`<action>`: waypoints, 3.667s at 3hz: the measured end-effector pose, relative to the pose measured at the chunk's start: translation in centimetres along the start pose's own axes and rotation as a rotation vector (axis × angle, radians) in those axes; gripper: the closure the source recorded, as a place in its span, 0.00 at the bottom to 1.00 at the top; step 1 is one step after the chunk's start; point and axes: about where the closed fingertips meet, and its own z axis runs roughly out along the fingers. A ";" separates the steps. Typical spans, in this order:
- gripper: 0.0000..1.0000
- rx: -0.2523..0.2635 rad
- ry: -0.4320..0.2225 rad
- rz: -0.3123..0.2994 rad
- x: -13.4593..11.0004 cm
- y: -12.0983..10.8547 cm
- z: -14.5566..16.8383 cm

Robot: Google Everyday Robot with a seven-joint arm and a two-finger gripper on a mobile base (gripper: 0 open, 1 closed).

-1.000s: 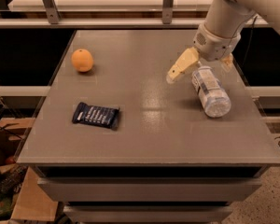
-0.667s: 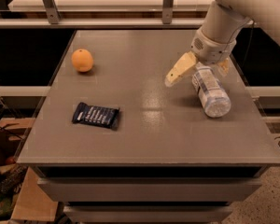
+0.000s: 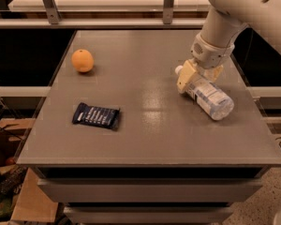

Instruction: Place blue plastic bottle upright

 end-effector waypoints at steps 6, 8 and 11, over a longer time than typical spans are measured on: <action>1.00 0.053 -0.484 -0.436 -2.0 3.9 -12.5; 1.00 -0.037 -0.737 -0.558 -2.5 6.9 -16.3; 1.00 -0.219 -0.915 -0.580 -2.7 8.6 -15.0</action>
Offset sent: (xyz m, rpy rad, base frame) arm 0.0002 -0.0103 0.0145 0.0176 -0.0002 0.0905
